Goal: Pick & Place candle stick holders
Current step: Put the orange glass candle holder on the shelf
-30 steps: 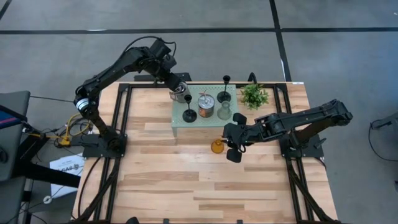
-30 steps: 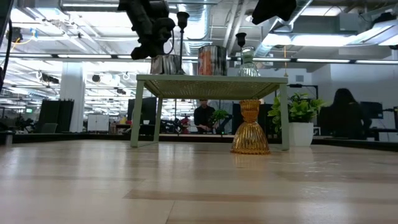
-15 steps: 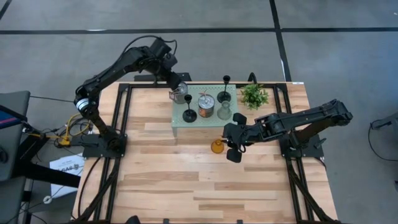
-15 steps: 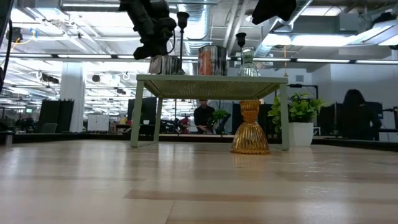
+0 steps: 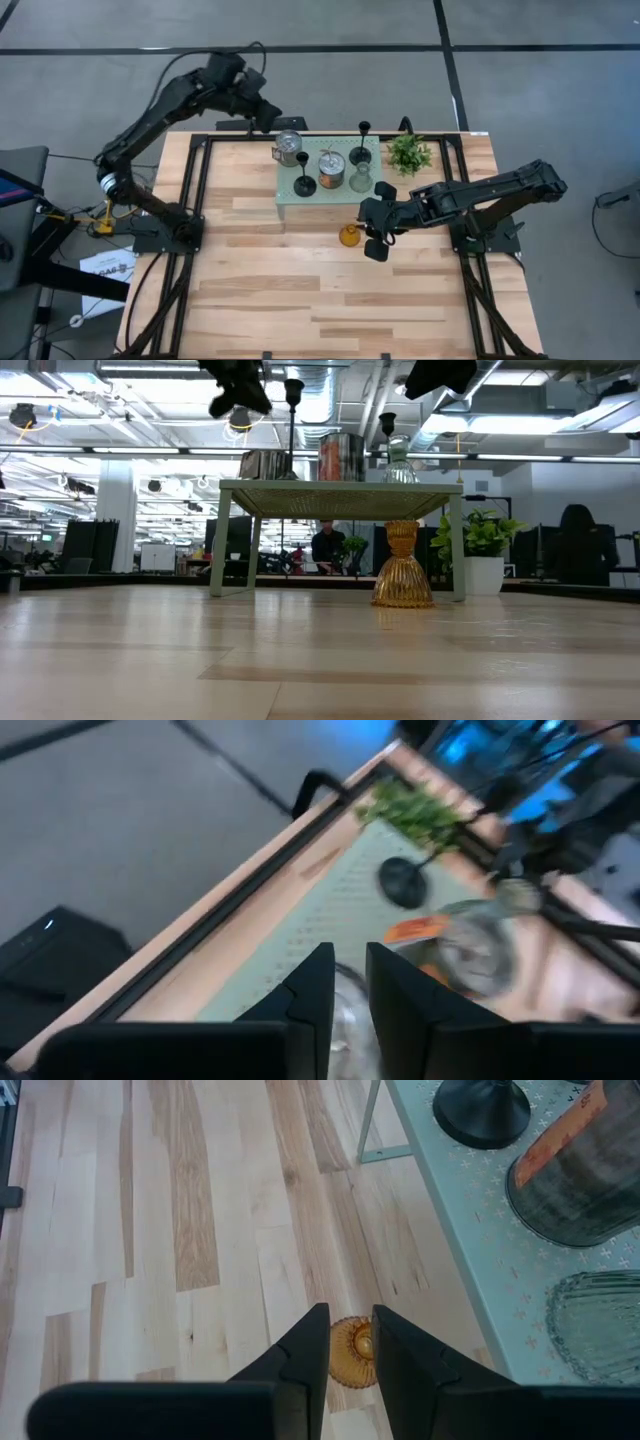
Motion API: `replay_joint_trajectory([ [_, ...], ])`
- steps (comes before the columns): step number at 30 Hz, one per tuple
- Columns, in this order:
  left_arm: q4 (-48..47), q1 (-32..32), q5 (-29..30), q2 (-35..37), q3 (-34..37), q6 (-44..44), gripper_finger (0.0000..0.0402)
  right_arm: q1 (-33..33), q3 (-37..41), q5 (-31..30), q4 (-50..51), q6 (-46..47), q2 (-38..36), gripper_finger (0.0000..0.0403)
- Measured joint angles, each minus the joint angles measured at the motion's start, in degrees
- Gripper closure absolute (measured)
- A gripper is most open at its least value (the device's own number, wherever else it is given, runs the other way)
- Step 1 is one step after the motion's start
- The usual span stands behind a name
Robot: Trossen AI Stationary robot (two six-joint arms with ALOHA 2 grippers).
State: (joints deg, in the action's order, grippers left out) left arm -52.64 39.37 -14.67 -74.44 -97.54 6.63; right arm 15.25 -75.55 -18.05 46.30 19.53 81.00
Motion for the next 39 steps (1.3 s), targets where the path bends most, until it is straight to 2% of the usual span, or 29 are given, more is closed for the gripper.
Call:
replay_joint_trajectory([
  [6,0.0,-4.1,-6.0,7.6,0.0,0.1,0.0359,0.0,0.0,0.0,0.0,0.0,0.0,0.0333],
  [12,-0.2,-16.4,-4.8,12.1,0.0,0.1,0.0396,0.1,0.0,1.8,0.1,-0.1,0.0,0.0333],
  [14,-0.3,-21.8,-1.5,12.4,0.0,-0.1,0.0397,0.4,0.0,2.8,0.1,-0.8,0.0,0.0333],
  [18,-0.3,-34.5,9.1,11.3,0.6,-0.3,0.0398,0.9,0.0,3.5,1.9,-1.9,0.0,0.0333],
  [23,-0.4,-48.4,19.3,9.0,6.0,-3.0,0.0398,1.7,0.0,6.6,4.9,-1.7,0.0,0.0333],
  [27,0.4,-57.3,30.2,6.8,10.3,-4.2,0.0398,2.8,0.0,7.3,4.5,-1.6,0.0,0.0333],
  [34,0.6,-70.2,50.1,5.5,13.9,4.3,0.0399,4.4,0.0,6.3,4.9,0.5,0.0,0.0333],
  [39,0.6,-78.0,56.3,9.4,16.9,12.3,0.0399,6.1,0.0,3.1,5.0,1.1,-0.4,0.0333],
])
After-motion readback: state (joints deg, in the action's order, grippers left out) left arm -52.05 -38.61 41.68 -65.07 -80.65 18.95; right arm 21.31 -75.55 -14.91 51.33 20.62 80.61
